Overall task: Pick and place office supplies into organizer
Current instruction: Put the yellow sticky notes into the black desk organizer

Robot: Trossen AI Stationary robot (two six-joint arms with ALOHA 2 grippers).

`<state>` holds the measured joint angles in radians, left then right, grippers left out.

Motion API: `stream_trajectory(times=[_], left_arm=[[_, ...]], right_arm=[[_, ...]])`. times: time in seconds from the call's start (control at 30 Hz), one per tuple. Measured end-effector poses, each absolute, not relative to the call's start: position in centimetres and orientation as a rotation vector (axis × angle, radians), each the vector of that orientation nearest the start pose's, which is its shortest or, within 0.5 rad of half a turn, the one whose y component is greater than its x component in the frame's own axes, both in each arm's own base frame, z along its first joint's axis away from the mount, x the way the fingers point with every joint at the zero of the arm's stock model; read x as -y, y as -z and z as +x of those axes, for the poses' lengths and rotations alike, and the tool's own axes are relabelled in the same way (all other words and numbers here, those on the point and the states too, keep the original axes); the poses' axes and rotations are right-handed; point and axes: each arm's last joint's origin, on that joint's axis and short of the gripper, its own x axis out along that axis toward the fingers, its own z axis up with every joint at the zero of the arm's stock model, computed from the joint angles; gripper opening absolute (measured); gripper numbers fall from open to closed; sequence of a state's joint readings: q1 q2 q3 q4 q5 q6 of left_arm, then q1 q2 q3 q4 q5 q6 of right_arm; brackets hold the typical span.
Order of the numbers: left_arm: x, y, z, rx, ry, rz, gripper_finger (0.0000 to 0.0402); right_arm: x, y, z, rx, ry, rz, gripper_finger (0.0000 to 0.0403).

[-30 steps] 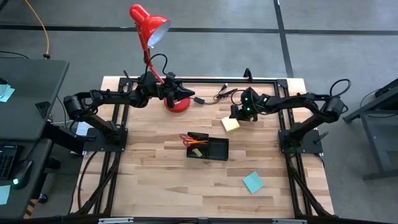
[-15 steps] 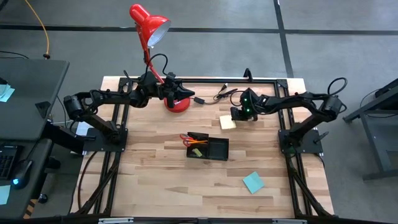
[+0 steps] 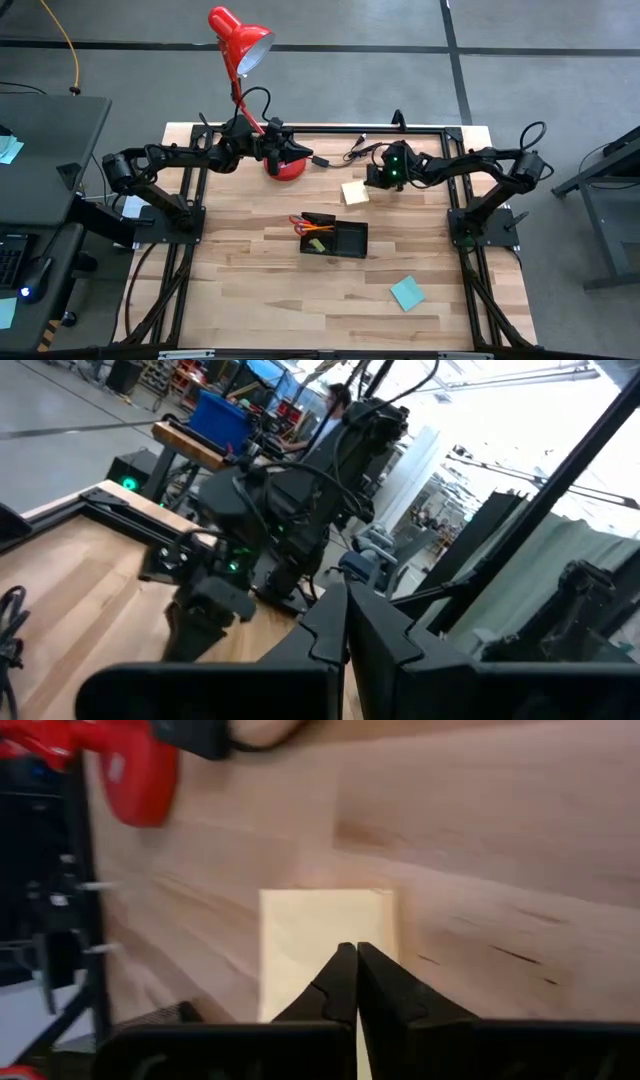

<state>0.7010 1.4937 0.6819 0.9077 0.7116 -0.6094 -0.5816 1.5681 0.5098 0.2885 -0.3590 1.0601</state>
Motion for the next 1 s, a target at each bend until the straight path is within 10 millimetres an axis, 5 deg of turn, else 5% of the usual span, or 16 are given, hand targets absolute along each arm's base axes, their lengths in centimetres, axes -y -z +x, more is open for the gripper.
stream_trajectory(times=[0.4,1.0], left_arm=[[-17.9,-23.6,24.3,0.038,0.046,-0.563,0.0003],[-17.9,-23.0,24.3,-0.013,0.027,-0.559,0.0003]], right_arm=[[13.5,-13.6,23.6,-0.391,0.354,1.310,0.0000],[12.3,-11.8,26.2,-0.671,0.365,1.275,0.0000]])
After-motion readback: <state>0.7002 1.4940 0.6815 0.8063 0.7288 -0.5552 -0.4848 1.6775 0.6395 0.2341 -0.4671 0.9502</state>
